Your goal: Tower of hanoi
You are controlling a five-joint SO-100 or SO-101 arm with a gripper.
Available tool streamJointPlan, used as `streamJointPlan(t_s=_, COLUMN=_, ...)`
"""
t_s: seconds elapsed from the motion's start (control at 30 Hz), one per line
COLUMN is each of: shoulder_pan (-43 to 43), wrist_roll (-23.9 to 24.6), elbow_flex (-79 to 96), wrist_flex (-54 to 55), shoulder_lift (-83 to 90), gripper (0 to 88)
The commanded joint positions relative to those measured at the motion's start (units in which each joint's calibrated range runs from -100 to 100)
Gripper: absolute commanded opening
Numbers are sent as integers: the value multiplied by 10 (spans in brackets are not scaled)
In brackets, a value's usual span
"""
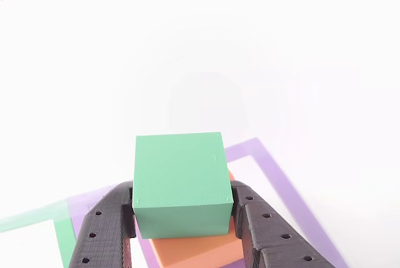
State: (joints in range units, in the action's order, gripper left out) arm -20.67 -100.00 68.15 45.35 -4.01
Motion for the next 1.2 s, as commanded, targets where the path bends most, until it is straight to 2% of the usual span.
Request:
streamJointPlan(t_s=0.0, shoulder_pan=6, wrist_roll=0, elbow_flex=-20, wrist_flex=2, shoulder_lift=13, gripper=101)
streamJointPlan(t_s=0.37, shoulder_pan=25, wrist_roll=0, elbow_flex=-23, wrist_flex=-63, shoulder_lift=74, gripper=89)
streamJointPlan(t_s=0.6, shoulder_pan=41, wrist_roll=0, elbow_flex=-46, wrist_flex=-198, shoulder_lift=171, gripper=88)
streamJointPlan(t_s=0.87, shoulder_pan=57, wrist_roll=0, elbow_flex=-144, wrist_flex=-503, shoulder_lift=331, gripper=86)
streamJointPlan(t_s=1.0, shoulder_pan=71, wrist_roll=0, elbow_flex=-248, wrist_flex=-707, shoulder_lift=387, gripper=84)
streamJointPlan(t_s=1.17, shoulder_pan=98, wrist_roll=0, elbow_flex=-476, wrist_flex=-1018, shoulder_lift=399, gripper=83)
